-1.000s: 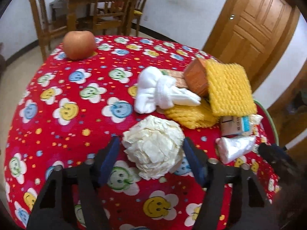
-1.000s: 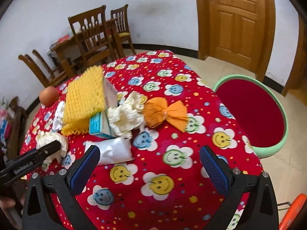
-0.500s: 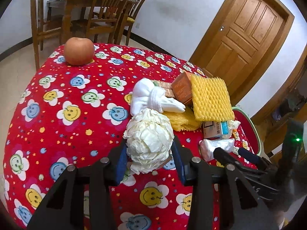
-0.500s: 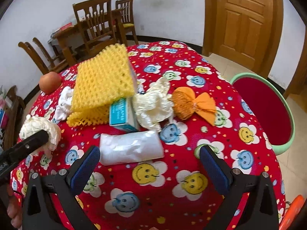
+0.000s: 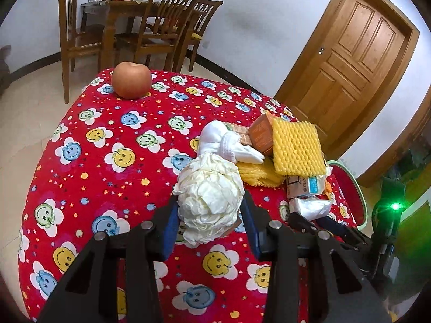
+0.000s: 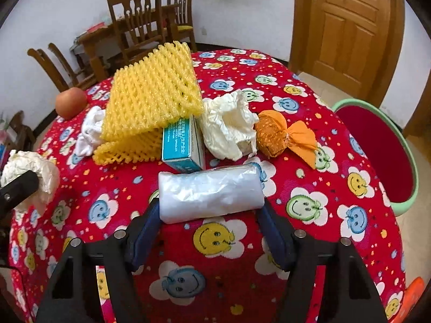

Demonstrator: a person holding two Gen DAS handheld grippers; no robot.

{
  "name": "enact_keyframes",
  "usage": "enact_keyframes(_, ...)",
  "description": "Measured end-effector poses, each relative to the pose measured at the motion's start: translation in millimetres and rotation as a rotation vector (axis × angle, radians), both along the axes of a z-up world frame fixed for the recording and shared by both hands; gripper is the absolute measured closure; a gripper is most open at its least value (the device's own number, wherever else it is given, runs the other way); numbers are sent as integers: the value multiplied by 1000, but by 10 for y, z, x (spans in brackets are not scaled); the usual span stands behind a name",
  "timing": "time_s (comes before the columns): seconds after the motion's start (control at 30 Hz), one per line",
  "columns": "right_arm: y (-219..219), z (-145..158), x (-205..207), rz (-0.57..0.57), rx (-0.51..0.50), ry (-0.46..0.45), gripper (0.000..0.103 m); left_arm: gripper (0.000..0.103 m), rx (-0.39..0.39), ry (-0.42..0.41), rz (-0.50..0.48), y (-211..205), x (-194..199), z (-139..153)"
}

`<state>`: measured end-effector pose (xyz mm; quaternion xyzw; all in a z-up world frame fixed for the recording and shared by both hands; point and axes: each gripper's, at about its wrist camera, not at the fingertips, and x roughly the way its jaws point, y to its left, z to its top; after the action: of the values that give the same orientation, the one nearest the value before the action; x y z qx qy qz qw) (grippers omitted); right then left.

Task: Collect trash
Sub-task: 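Carry the paper ball and plastic packet over the red bin with both tools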

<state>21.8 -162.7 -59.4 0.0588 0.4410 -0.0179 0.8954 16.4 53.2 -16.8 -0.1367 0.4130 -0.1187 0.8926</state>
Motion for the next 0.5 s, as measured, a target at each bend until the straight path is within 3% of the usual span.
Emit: enact_keyframes(0.5,-337,333,-427,0,39,-88,31,60,1,-37,-65,-383,-127,177)
